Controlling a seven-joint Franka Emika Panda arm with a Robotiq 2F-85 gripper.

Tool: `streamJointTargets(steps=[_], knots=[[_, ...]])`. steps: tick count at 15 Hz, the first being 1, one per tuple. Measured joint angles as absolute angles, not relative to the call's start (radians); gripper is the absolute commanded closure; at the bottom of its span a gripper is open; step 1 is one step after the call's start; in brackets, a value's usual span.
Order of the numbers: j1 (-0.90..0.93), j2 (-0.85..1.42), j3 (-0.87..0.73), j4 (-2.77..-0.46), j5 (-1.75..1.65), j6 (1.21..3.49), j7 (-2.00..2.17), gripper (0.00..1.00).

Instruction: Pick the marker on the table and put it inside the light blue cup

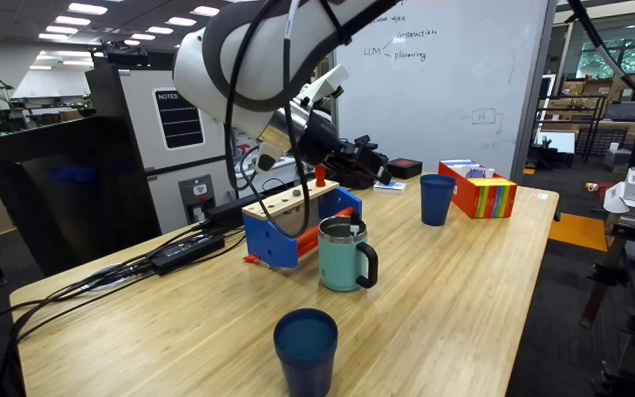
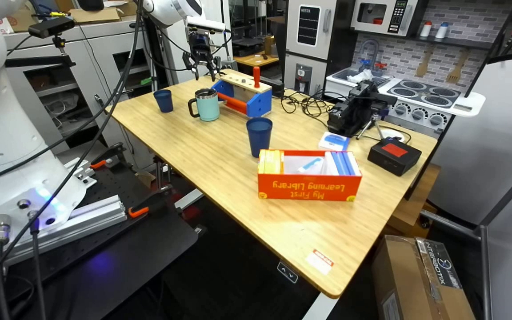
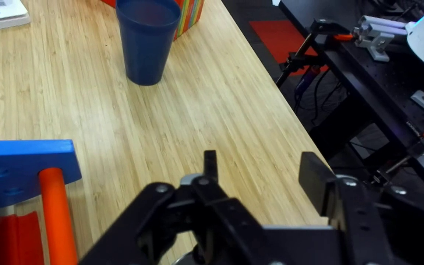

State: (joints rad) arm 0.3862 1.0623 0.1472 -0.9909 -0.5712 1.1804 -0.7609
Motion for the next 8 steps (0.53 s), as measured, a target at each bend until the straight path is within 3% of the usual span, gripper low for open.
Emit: streamJointTargets(steps=[1,8], knots=[[0.388,1.067,0.147,-0.981,-0.571,1.173,-0.761,0.0],[0.39,1.047,0.15,-0.92,-0.575,1.208,-0.869,0.0]])
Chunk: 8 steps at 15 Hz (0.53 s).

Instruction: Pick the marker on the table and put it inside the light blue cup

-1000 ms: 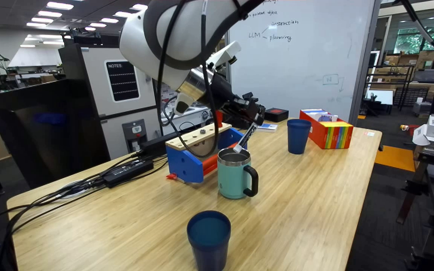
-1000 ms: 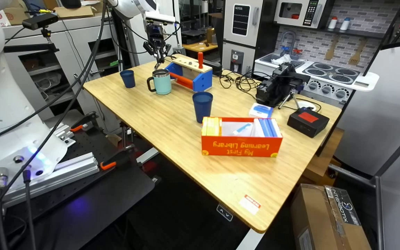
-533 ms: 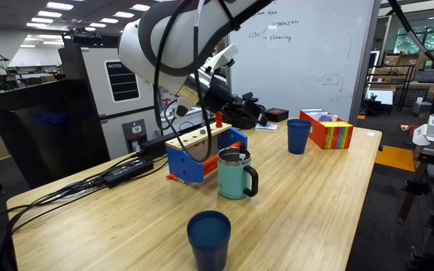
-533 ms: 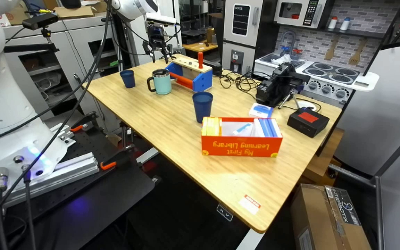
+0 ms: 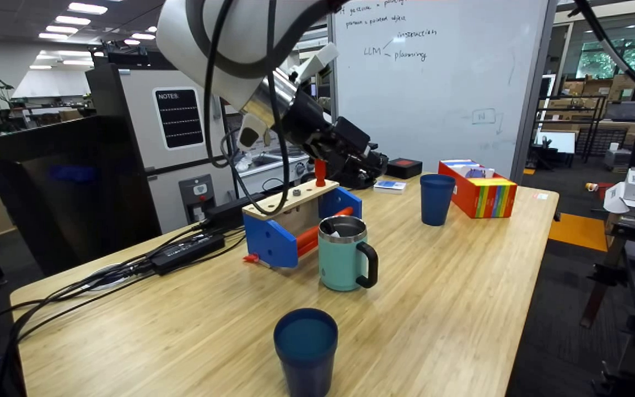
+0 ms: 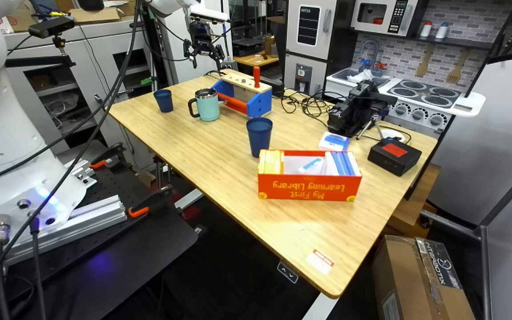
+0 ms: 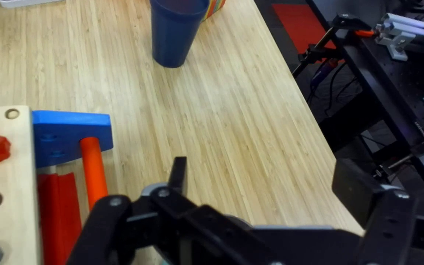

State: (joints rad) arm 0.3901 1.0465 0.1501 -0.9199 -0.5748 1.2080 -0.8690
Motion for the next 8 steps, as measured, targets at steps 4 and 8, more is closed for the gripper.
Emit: streamJointTargets(steps=[4,8], knots=[[0.364,0.971,0.151,-0.939,-0.57,1.295,-0.877,0.0],[0.314,0.881,0.162,-1.053,-0.53,1.434,-0.839,0.0]])
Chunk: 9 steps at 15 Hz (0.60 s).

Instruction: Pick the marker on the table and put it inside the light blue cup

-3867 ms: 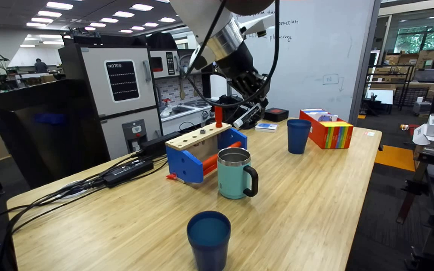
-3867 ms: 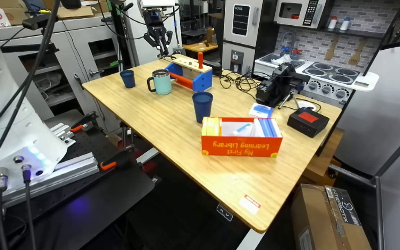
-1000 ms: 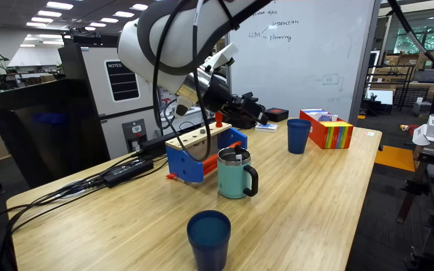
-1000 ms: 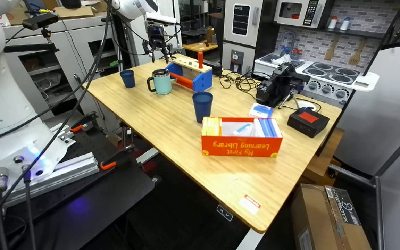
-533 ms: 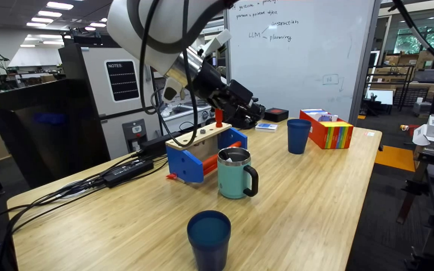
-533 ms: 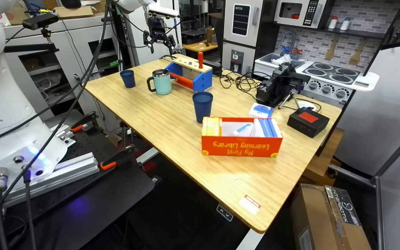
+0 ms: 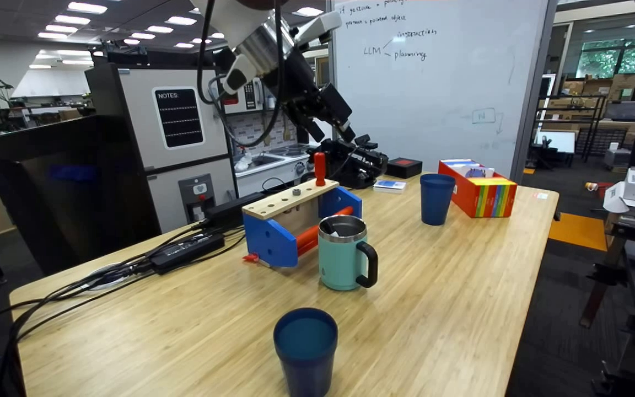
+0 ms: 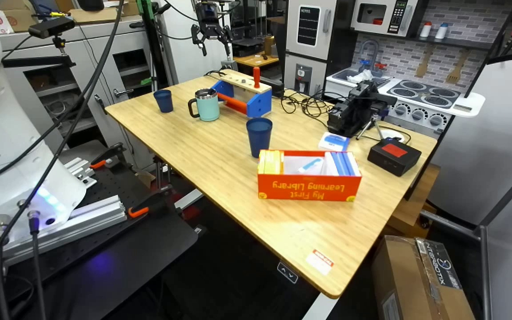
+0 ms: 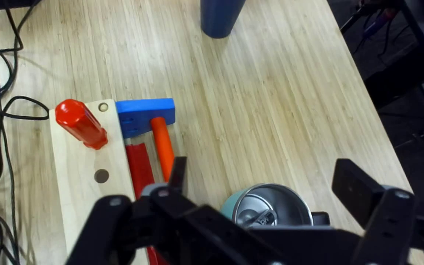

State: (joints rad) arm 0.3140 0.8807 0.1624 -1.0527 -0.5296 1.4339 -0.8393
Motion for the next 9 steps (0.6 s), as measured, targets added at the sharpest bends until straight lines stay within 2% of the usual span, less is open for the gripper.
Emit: streamJointTargets(steps=[9], knots=[[0.205,0.591,0.193,-1.502,-0.372,1.724,-0.635,0.0]])
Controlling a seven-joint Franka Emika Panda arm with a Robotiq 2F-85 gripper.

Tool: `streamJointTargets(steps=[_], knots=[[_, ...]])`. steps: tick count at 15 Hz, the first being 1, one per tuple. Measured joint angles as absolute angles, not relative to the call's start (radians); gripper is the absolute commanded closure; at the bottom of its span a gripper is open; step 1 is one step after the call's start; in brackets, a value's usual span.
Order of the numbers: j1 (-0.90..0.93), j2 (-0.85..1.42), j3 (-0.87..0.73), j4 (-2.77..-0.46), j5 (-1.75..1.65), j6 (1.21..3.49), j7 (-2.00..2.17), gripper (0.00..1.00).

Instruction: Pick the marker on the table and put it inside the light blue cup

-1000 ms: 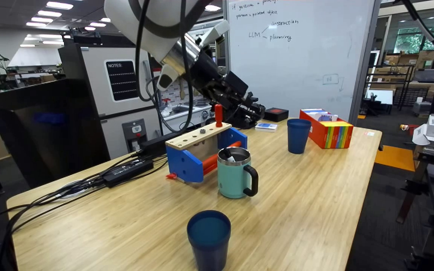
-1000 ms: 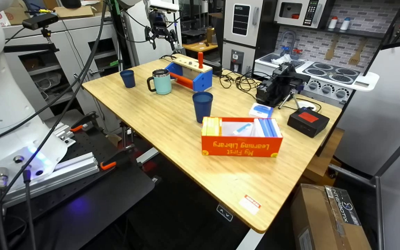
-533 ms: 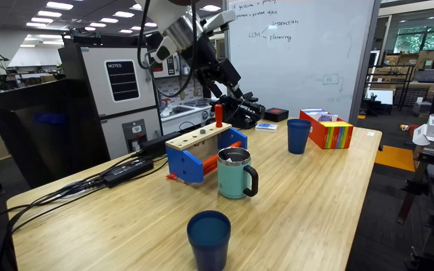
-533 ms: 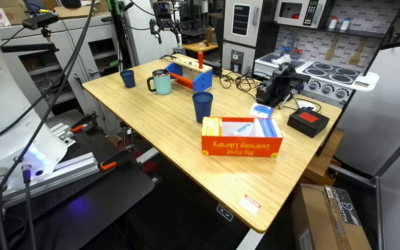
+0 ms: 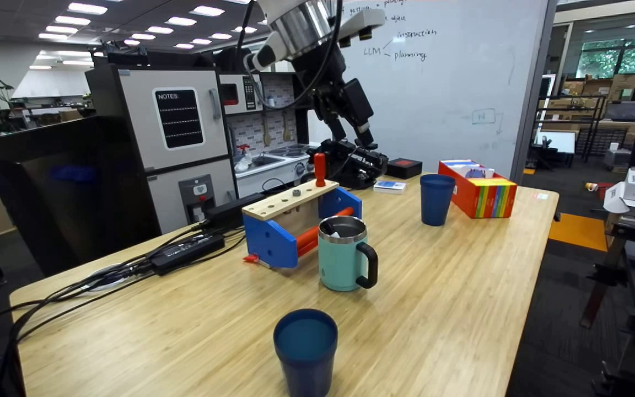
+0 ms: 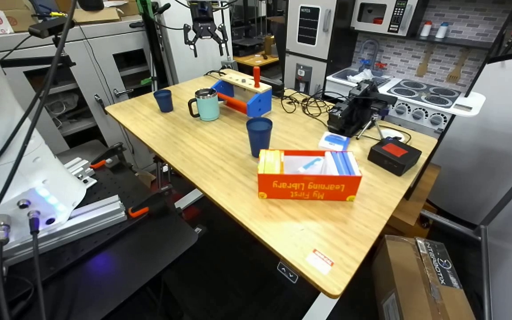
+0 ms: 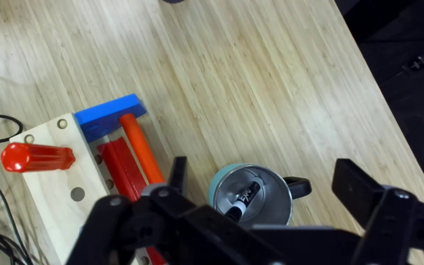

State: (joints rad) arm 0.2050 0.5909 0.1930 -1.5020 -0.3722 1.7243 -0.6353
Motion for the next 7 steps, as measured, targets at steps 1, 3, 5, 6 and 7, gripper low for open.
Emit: streamJointTargets(steps=[1,3,5,6,7], knots=[[0.199,0.553,0.193,-1.559,-0.362,1.746,-0.617,0.0],[0.186,0.475,0.193,-1.677,-0.343,1.787,-0.585,0.0],[0.174,0.396,0.193,-1.803,-0.33,1.84,-0.553,0.0],[0.169,0.357,0.193,-1.869,-0.327,1.874,-0.535,0.0],[0.165,0.318,0.193,-1.937,-0.324,1.914,-0.519,0.0]])
